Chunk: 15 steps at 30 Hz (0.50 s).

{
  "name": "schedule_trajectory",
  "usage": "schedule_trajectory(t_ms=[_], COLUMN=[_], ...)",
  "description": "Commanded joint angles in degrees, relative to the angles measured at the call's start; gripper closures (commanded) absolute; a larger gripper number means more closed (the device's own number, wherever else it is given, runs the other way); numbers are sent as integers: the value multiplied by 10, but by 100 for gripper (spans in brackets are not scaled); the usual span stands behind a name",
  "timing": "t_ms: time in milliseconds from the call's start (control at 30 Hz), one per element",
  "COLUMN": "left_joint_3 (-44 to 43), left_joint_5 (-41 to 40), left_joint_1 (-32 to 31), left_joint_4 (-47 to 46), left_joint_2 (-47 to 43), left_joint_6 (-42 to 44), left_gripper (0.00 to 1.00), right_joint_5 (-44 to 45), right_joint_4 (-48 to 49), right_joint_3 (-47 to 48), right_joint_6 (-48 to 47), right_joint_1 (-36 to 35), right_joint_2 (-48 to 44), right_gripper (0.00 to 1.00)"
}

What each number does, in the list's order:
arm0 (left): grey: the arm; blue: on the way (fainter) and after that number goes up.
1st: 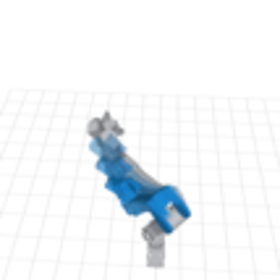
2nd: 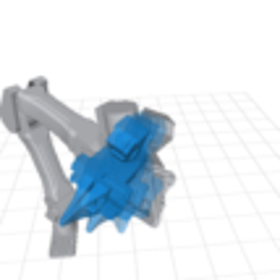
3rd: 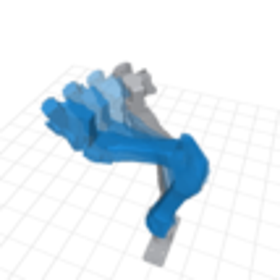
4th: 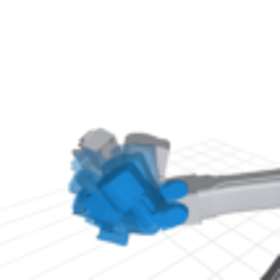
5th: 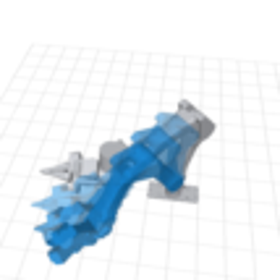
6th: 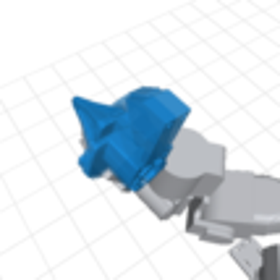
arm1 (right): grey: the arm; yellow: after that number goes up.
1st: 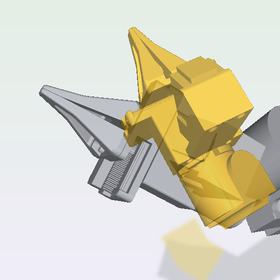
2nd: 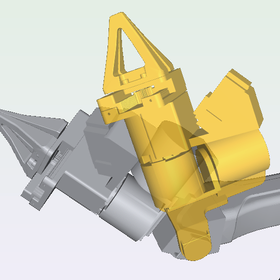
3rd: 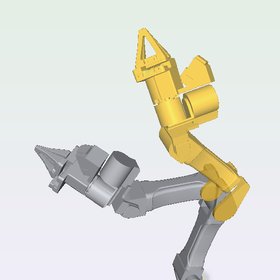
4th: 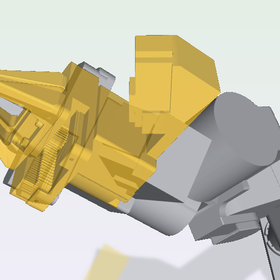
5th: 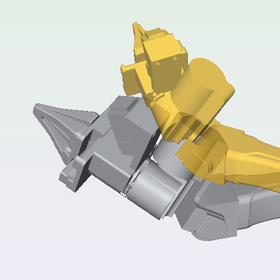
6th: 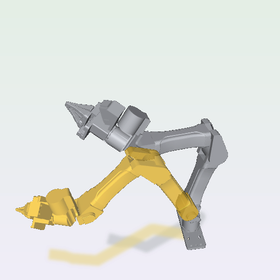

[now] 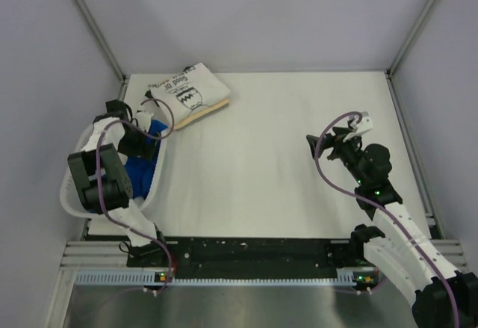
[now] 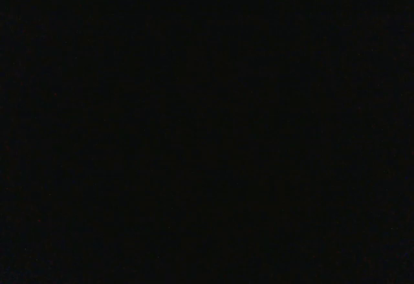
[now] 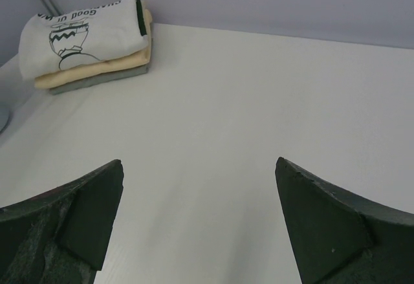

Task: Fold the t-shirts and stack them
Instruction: Grab crumpled tshirt from bin with the left arm

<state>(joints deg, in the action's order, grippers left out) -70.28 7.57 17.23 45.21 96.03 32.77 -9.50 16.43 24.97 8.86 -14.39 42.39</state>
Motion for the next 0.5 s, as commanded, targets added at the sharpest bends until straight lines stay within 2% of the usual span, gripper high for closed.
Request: schedule_trajectory(t_ms=[0,33,67,133,333,467], left_joint_3=[-41,-47,-52,-64,-102,-183], left_joint_5=[44,68,79,90,49,60], left_joint_1=[5,8,13,26,39,39], left_joint_4=[28,34,32,28,27,32], left_joint_2=[80,87,89,68,-108,-212], left_joint_6=[1,-3,-16,-38,-40,-45], left_gripper=[8,18,38,100,100,100], right_joint_5=[-22,-22,-22,-25,-36,-48], right_joint_4=[10,7,3,-3,5,18], right_joint_3=[14,15,17,22,25,29], right_joint_6=[-17,-17,-18,-20,-18,-10], right_joint_1=[2,1,1,1,1,1], right_joint_2=[-8,-10,-10,-10,-9,-7], right_gripper=[2,2,2,2,2,2])
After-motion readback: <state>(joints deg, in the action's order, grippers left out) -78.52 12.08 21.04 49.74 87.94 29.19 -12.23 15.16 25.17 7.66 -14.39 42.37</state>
